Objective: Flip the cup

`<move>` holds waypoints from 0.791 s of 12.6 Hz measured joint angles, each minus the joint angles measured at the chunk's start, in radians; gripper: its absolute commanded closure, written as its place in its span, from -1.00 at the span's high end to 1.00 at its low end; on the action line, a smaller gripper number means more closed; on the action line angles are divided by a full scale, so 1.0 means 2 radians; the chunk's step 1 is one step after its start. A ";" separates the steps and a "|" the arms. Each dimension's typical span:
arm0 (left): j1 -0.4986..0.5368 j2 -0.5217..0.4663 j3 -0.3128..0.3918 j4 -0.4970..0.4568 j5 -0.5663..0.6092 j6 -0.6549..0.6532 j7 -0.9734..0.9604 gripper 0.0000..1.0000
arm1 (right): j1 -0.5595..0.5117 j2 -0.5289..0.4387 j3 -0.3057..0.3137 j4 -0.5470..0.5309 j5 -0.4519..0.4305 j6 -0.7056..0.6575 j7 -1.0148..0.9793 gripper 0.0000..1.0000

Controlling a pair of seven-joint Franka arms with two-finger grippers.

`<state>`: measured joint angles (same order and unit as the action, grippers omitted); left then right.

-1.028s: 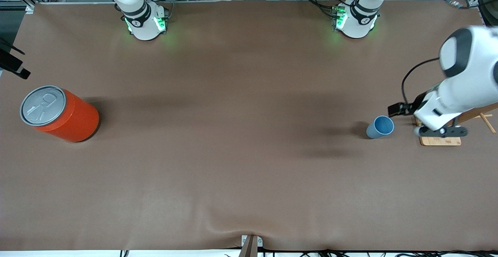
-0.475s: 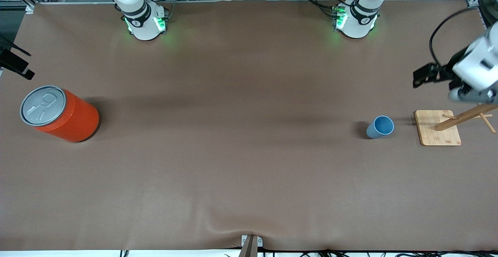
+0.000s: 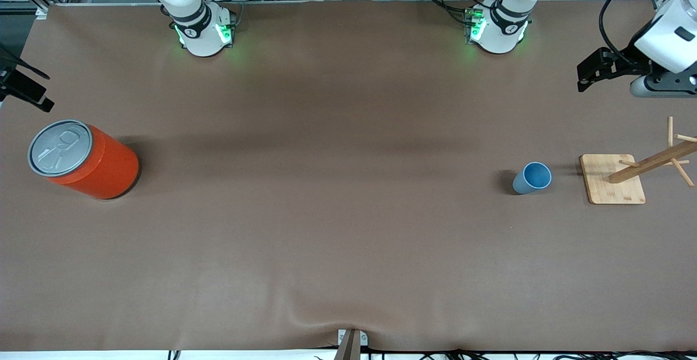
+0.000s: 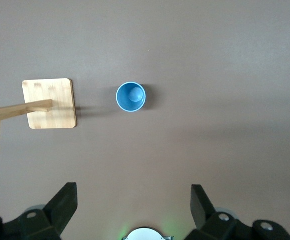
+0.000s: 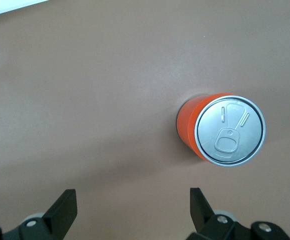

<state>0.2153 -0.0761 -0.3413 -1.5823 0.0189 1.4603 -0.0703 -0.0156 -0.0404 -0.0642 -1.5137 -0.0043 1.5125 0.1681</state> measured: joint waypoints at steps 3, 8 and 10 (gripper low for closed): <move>0.002 -0.002 0.004 -0.006 -0.001 0.001 -0.003 1.00 | 0.000 0.000 0.000 0.000 0.000 -0.001 0.000 1.00; 0.011 0.003 0.007 0.015 -0.014 0.005 -0.003 1.00 | 0.000 0.000 0.000 0.000 0.000 -0.001 0.000 1.00; 0.011 0.005 0.007 0.017 -0.017 0.005 -0.003 1.00 | 0.000 0.000 0.000 0.000 0.000 -0.001 0.000 1.00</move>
<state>0.2372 -0.0655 -0.3275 -1.5474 -0.0147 1.4701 -0.0762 -0.0161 -0.0403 -0.0640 -1.5139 -0.0043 1.5097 0.1681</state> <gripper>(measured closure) 0.000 0.000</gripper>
